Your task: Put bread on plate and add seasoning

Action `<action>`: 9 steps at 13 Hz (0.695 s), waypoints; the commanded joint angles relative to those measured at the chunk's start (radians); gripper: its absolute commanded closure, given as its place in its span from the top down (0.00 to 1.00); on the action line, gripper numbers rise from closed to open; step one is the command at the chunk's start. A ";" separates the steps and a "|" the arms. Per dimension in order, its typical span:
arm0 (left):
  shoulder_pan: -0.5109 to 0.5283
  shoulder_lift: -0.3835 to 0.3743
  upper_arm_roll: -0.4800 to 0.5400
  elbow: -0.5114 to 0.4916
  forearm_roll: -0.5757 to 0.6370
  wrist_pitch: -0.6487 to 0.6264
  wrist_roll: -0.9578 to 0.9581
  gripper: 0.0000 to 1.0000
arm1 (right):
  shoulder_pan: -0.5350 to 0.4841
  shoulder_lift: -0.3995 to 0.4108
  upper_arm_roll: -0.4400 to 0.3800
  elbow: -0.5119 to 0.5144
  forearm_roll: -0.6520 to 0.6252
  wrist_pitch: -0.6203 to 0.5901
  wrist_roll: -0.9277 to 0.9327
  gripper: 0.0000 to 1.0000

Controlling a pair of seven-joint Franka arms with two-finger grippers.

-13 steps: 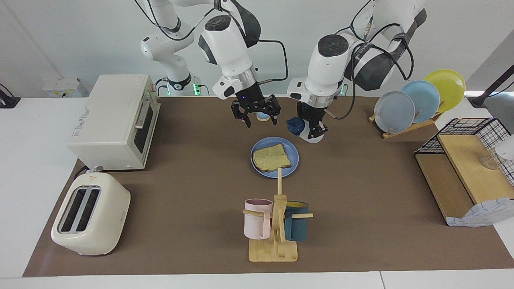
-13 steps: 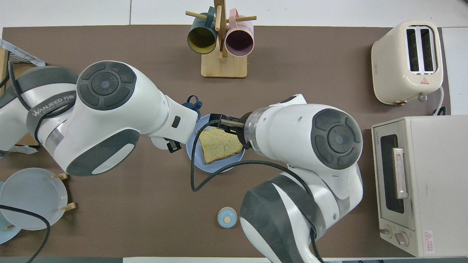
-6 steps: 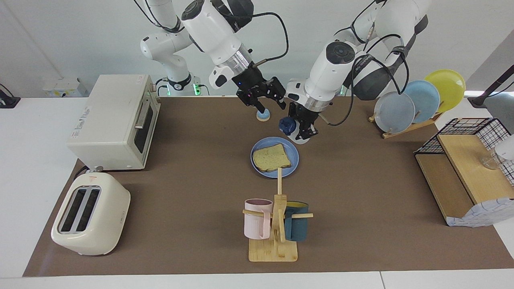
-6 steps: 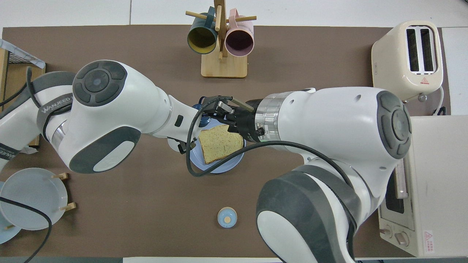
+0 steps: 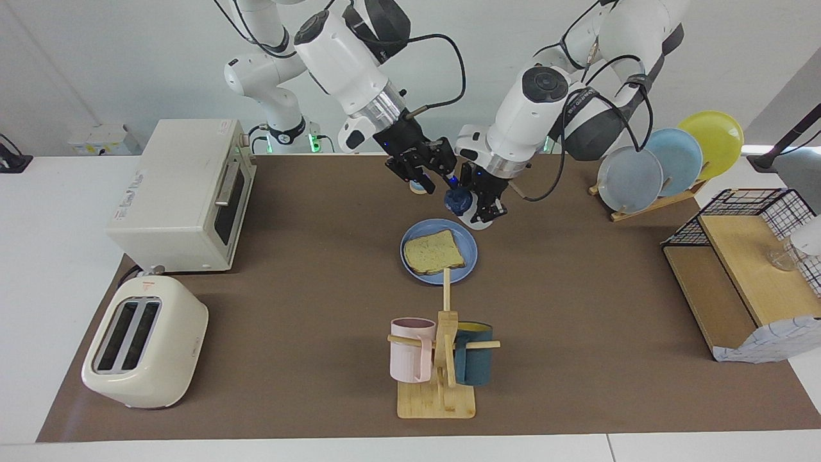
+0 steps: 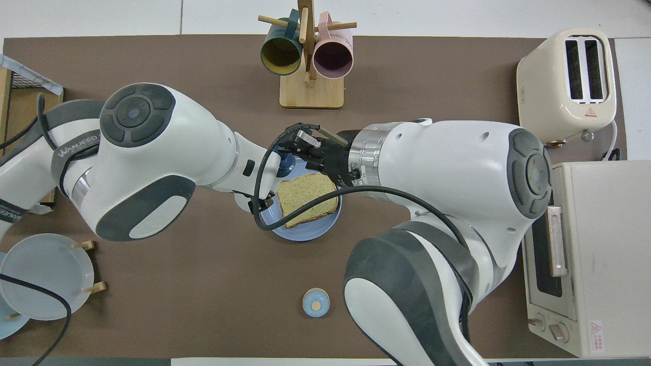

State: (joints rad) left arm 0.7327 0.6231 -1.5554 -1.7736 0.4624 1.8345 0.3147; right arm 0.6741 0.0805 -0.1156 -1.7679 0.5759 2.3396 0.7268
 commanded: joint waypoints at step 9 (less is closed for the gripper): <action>0.025 -0.003 -0.017 -0.020 -0.018 0.015 0.014 0.00 | -0.001 0.021 0.010 0.011 0.016 0.050 -0.020 0.29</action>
State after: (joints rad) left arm 0.7329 0.6231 -1.5554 -1.7737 0.4603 1.8346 0.3147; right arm 0.6754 0.0882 -0.1112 -1.7665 0.5759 2.3721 0.7260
